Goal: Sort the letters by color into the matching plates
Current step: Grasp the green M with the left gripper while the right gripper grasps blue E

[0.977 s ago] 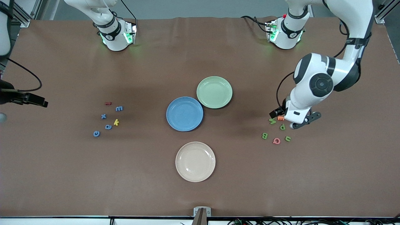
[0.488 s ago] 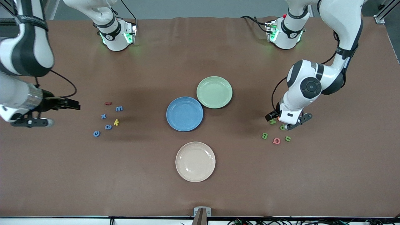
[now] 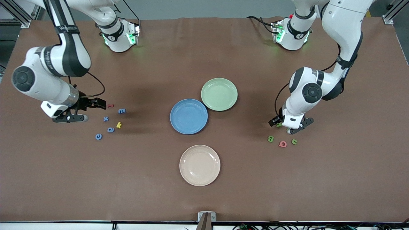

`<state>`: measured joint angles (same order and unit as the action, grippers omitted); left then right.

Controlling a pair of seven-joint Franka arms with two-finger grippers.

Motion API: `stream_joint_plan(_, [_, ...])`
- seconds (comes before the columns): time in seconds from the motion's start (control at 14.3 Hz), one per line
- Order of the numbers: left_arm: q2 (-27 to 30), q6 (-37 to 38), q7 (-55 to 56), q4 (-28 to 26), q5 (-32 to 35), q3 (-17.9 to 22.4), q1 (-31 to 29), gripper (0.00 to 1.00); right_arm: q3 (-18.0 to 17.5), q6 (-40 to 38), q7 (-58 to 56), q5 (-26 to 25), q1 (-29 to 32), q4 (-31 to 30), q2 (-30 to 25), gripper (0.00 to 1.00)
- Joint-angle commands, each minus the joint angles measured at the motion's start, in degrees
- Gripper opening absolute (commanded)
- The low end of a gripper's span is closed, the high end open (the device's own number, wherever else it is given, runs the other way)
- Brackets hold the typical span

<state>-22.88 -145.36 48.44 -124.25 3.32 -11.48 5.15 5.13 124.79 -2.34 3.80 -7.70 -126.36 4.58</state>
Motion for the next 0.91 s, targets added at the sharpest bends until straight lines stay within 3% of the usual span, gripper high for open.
stream_joint_plan(0.0, [-0.9, -1.2, 1.2, 0.1, 1.0, 0.0, -0.3, 0.69, 0.3, 8.2, -3.6, 1.2, -1.1, -8.1, -2.1, 1.00])
stream_joint_plan(0.28, [-1.8, -1.2, 1.1, 0.3, 2.3, 0.3, -0.4, 0.67, 0.3, 17.1, -4.9, 1.2, -2.7, -12.5, 0.8, 0.88])
stream_joint_plan(0.84, [-4.4, -2.9, 1.1, 1.6, 4.1, 0.7, -1.1, 0.64, 0.1, 27.6, -4.8, 1.2, -3.0, -13.0, 10.4, 0.88])
